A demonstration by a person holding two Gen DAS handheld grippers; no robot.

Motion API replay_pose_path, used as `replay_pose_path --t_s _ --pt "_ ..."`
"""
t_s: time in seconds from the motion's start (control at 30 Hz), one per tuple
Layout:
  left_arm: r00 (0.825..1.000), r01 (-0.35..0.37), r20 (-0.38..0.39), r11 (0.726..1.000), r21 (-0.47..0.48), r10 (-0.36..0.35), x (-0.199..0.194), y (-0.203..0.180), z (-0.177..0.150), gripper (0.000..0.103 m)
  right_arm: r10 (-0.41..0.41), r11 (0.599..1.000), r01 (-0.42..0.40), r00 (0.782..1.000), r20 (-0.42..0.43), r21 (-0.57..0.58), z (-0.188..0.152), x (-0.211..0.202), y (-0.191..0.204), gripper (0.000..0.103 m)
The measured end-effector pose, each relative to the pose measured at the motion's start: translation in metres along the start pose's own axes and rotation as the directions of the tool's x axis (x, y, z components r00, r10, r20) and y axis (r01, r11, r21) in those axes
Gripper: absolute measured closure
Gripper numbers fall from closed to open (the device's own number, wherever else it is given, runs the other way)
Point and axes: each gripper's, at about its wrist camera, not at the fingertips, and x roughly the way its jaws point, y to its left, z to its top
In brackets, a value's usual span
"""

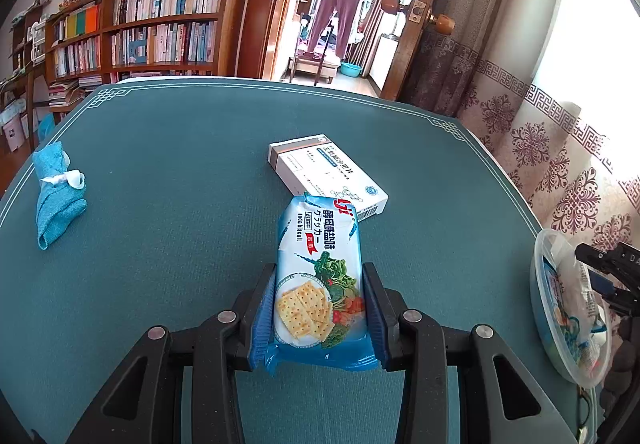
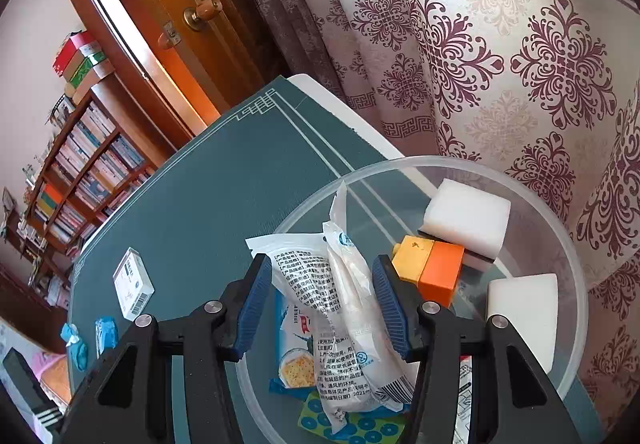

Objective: Organize objects
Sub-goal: 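Lower the white-blue snack bag into the bowl and open the right tool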

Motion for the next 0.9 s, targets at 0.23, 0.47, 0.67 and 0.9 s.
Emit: replay_pose_path --t_s 0.23,0.47,0.67,0.9 --pt "1.0 0.001 0.001 1.0 0.005 -0.001 0.0 -0.002 -0.001 0.06 -0.001 1.0 0.001 1.0 0.024 -0.011 -0.007 -0.017 -0.01 0.049" --pt "1.0 0.003 0.001 1.0 0.013 -0.003 -0.001 -0.005 -0.002 0.06 0.069 0.993 -0.062 0.995 0.072 -0.096 -0.025 -0.047 -0.003 0.049" --pt "1.0 0.011 0.007 1.0 0.015 -0.012 -0.004 -0.007 -0.001 0.06 0.121 0.979 -0.114 0.992 0.031 -0.17 -0.039 -0.047 0.008 0.049" --pt "1.0 0.021 0.006 0.999 0.024 -0.021 -0.004 -0.011 -0.001 0.06 0.075 0.986 -0.071 0.997 0.023 -0.149 -0.037 -0.04 -0.007 0.049"
